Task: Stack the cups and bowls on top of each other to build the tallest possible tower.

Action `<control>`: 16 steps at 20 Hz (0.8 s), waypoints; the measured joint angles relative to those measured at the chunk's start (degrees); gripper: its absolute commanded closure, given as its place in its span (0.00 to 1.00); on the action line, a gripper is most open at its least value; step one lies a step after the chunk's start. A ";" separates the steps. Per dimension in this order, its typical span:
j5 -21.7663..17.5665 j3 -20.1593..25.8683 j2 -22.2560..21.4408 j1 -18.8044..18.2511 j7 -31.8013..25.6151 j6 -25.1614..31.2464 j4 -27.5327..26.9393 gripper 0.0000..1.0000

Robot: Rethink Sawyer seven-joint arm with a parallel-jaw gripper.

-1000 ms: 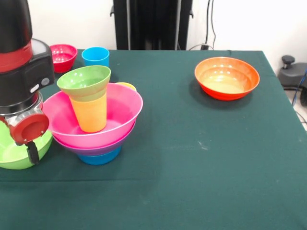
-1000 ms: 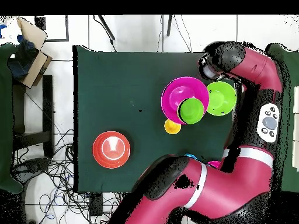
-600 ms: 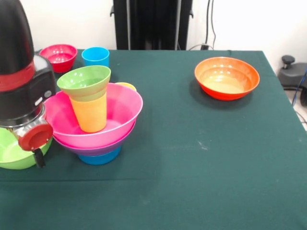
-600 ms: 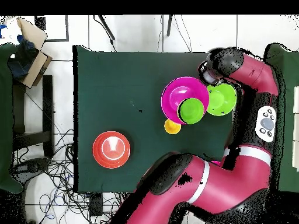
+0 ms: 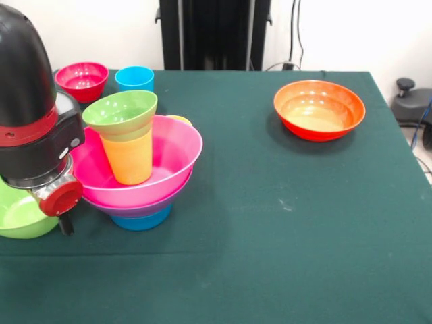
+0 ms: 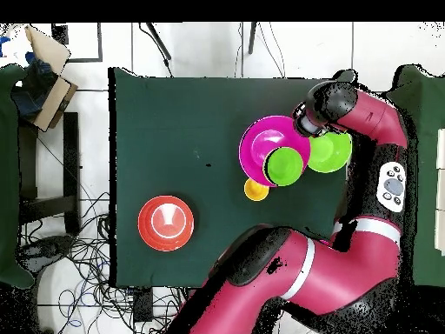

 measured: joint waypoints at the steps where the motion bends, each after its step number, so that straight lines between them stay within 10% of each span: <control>1: -0.14 0.00 -0.01 0.00 0.00 0.00 -0.01 0.00; 16: -1.01 0.01 -0.01 -0.30 0.00 0.01 0.00 0.00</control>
